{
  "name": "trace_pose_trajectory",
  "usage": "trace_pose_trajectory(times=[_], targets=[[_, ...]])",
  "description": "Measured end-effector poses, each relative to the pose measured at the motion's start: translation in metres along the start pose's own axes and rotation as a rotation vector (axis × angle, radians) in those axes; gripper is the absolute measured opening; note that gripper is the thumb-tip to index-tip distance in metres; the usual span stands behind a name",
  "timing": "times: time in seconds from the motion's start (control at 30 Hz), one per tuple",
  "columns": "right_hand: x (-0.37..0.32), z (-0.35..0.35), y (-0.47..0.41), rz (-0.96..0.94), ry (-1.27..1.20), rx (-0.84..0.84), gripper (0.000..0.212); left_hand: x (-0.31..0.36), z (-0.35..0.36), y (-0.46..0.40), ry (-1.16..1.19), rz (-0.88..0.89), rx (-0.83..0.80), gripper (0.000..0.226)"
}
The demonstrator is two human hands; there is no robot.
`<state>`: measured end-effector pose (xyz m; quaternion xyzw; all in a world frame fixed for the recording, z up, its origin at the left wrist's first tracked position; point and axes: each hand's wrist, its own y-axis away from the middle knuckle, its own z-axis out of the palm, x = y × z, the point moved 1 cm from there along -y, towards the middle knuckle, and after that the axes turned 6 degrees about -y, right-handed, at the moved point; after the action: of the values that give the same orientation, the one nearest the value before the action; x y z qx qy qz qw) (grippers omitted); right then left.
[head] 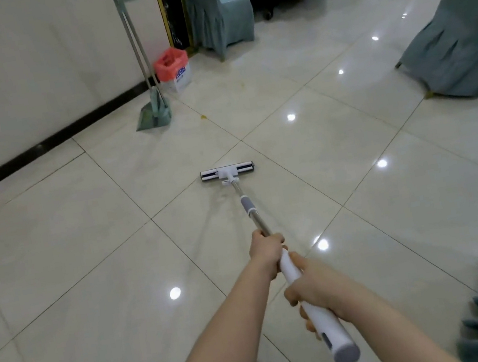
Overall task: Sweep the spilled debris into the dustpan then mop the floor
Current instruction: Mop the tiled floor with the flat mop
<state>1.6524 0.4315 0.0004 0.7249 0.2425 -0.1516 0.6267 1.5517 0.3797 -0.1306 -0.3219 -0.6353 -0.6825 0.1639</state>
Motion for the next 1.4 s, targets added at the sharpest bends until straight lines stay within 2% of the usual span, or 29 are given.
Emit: trace_pose_trajectory(times=[0.13, 0.33, 0.63, 0.77, 0.93, 1.07, 1.23, 1.4], targets=[[-0.083, -0.008, -0.056, -0.007, -0.021, 0.010, 0.045, 0.076, -0.024, -0.069, -0.018, 0.023, -0.001, 0.020], [-0.202, -0.016, -0.124, 0.035, -0.076, 0.031, 0.053, 0.182, -0.056, -0.153, -0.095, -0.008, -0.018, 0.026], [-0.345, -0.041, -0.232, 0.022, -0.183, 0.001, 0.058, 0.316, -0.084, -0.276, -0.109, -0.020, -0.030, 0.027], [-0.410, -0.060, -0.289, -0.023, -0.149, -0.014, 0.058, 0.380, -0.090, -0.336, -0.108, -0.019, -0.020, 0.031], [-0.504, -0.097, -0.360, -0.008, -0.248, -0.078, 0.065, 0.477, -0.095, -0.413, -0.135, -0.016, -0.009, 0.028], [-0.581, -0.128, -0.408, -0.004, -0.295, -0.078, 0.060, 0.558, -0.094, -0.466, -0.143, -0.021, -0.016, 0.027], [-0.657, -0.151, -0.455, -0.015, -0.330, -0.042, 0.068, 0.636, -0.097, -0.521, -0.159, -0.028, -0.031, 0.026], [-0.719, -0.168, -0.496, -0.038, -0.422, 0.063, 0.052, 0.694, -0.097, -0.581, -0.197, -0.018, -0.034, 0.031]])
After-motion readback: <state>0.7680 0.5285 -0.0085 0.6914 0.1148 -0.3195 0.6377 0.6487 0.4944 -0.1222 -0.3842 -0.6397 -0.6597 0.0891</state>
